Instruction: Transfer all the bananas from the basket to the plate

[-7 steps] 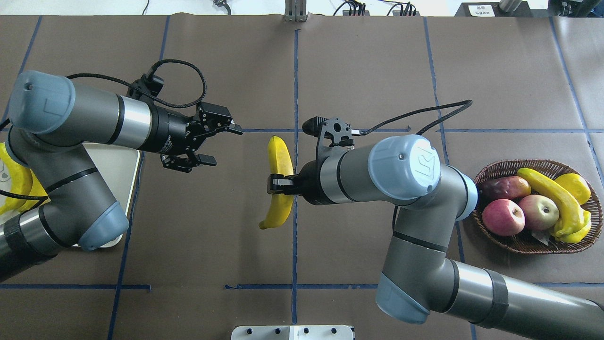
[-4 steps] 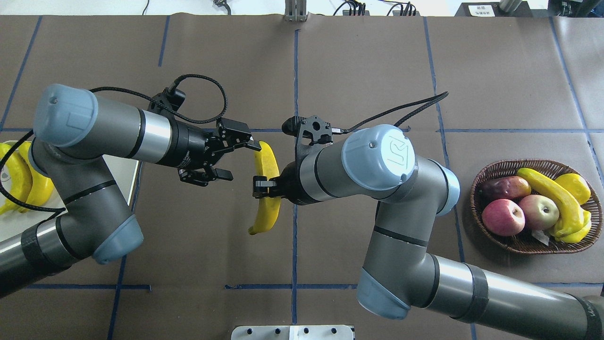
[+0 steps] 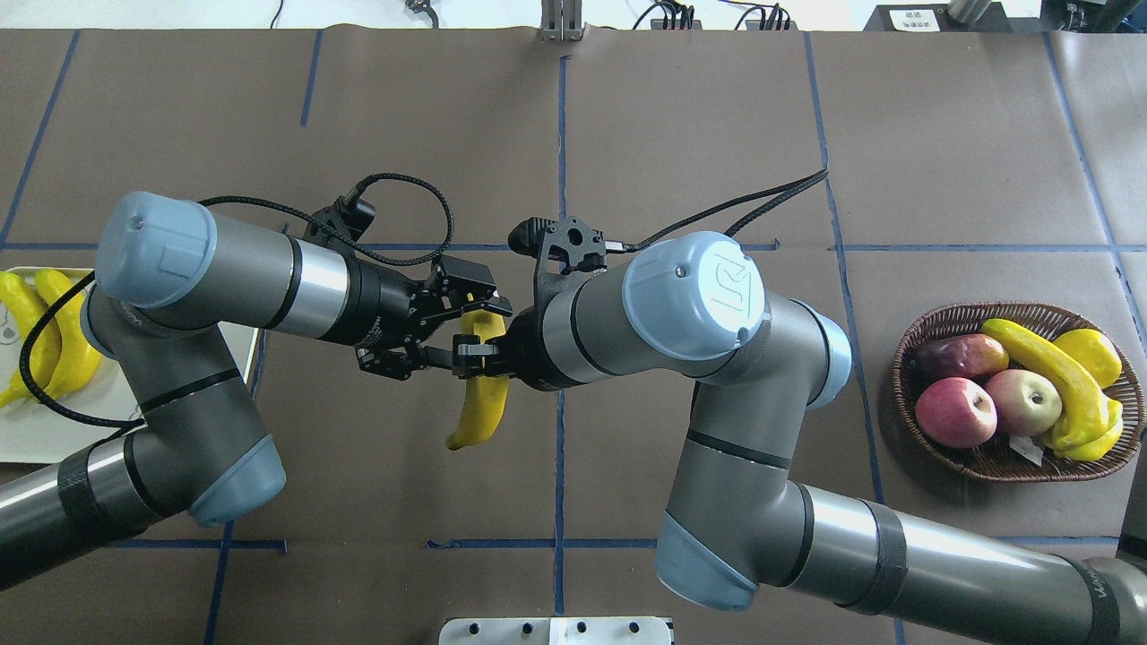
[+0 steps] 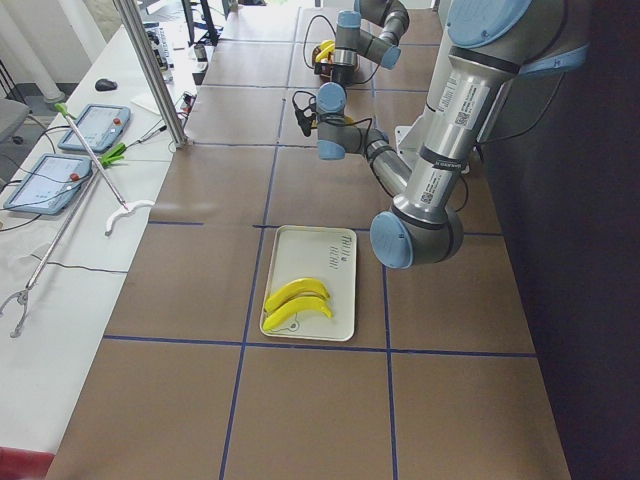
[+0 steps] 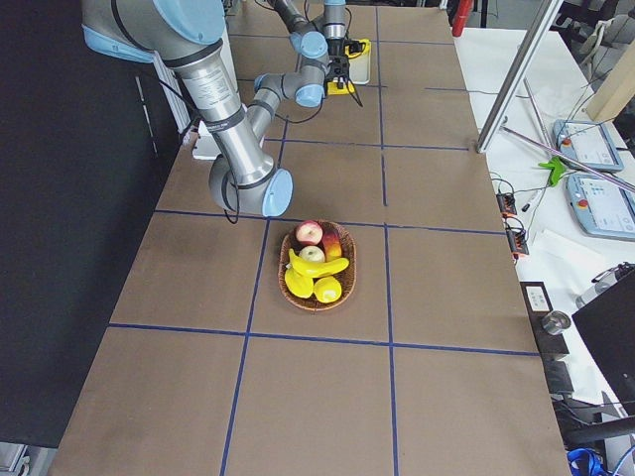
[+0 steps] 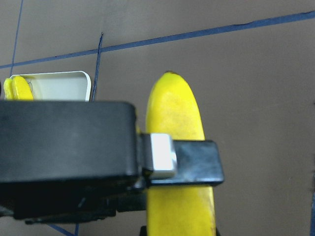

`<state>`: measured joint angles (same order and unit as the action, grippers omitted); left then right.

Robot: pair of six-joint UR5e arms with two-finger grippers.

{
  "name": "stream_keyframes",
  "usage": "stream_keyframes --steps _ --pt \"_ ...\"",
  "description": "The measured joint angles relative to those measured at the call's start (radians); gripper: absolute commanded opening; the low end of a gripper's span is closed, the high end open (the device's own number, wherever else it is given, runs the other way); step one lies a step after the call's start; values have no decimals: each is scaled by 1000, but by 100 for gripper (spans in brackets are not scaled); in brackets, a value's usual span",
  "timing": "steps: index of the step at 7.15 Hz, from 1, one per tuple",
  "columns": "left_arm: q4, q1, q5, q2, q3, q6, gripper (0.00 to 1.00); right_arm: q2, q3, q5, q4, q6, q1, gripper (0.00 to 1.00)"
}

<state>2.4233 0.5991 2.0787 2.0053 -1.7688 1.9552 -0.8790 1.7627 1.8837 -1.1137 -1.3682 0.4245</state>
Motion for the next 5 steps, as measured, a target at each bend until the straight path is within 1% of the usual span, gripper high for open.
stream_keyframes --steps 1,3,4,5 --pt "-1 -1 -3 1 0 0 77 1 0 0 0 0 -6 4" --pt "-2 -3 -17 1 4 1 33 2 1 -1 1 1 -12 9" --pt "-1 -4 -20 1 7 1 10 2 1 -1 2 1 -13 27" --pt "-1 -3 -21 1 9 1 0 2 2 -1 4 0 -13 99"
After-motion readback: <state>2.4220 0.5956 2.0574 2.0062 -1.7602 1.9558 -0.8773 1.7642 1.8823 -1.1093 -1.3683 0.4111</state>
